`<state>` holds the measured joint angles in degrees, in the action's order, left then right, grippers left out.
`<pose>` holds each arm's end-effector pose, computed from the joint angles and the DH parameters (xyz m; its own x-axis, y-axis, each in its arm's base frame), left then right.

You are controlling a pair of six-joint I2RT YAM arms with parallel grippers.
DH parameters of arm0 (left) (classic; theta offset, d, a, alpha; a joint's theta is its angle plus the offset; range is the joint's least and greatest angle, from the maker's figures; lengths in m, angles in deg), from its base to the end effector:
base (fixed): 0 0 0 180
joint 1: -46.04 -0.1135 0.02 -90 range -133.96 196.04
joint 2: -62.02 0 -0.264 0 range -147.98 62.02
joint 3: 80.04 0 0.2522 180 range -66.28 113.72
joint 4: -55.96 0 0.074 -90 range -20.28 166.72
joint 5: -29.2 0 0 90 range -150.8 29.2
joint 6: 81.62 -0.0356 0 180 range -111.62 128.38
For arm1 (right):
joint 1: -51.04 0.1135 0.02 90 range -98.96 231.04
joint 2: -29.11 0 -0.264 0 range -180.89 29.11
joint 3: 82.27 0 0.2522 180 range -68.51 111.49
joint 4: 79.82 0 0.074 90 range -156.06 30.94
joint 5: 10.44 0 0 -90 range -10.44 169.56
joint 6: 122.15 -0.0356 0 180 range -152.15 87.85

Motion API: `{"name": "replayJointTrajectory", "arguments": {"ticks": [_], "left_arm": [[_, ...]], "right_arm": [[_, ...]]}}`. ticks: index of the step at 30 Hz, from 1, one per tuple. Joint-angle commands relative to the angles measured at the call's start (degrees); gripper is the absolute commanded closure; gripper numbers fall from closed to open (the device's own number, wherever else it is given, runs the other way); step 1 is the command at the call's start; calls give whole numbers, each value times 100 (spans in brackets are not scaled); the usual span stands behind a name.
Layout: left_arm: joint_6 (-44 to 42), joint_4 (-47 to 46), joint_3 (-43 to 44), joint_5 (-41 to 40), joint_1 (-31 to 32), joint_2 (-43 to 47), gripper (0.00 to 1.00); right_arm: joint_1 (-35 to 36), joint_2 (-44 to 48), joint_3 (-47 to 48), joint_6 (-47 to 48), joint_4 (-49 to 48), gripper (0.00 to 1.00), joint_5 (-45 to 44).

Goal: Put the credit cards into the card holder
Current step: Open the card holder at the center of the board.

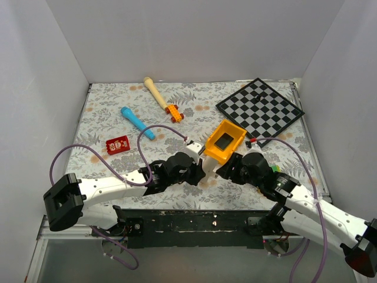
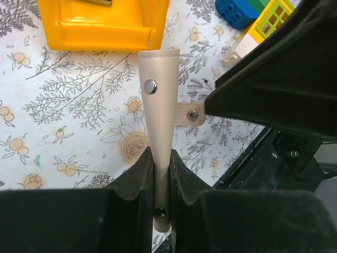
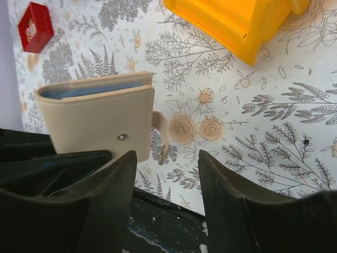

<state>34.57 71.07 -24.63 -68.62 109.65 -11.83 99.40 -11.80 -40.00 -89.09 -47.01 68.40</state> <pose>0.1274 -0.2459 0.2269 -0.5899 0.2051 -0.7810 0.6427 0.7048 -0.3003 0.1151 0.1191 0.2355 -0.7117 0.4371 -0.5500 -0.0496 0.7497 0.6599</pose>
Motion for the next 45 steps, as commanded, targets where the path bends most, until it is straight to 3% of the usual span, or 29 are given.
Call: {"name": "replayJointTrajectory", "arguments": {"ticks": [1, 18, 23, 27, 31, 34, 36, 38, 40, 45], "left_arm": [[-18, -73, 300, 122, 46, 45, 100], [114, -486, 133, 562, 55, 160, 100], [105, -486, 133, 509, 46, 160, 100], [157, -486, 63, 343, 55, 186, 100], [324, -530, -174, -61, 37, 151, 100], [570, -268, -210, -308, -24, 46, 80], [833, 135, -236, -658, -86, 45, 49], [1141, 470, -332, -914, -217, 150, 37], [1344, 586, -525, -898, -445, 335, 30], [1511, 753, -816, -564, -1052, 573, 28]], "right_arm": [[7, -479, 286, 114, -349, 43, 254], [-2, -559, 76, -114, -437, 52, 140], [-2, -585, 58, -141, -481, 71, 167], [-2, -568, 102, -141, -402, 96, 140], [-2, -541, 198, -89, -253, 99, 254], [-2, -515, 251, 17, -156, 99, 368], [-2, -550, 304, 78, -51, 99, 500], [-2, -576, 400, 236, 20, 99, 701], [-2, -568, 444, 394, -59, 99, 1026], [7, -427, 418, 764, -823, 99, 1888]]}}
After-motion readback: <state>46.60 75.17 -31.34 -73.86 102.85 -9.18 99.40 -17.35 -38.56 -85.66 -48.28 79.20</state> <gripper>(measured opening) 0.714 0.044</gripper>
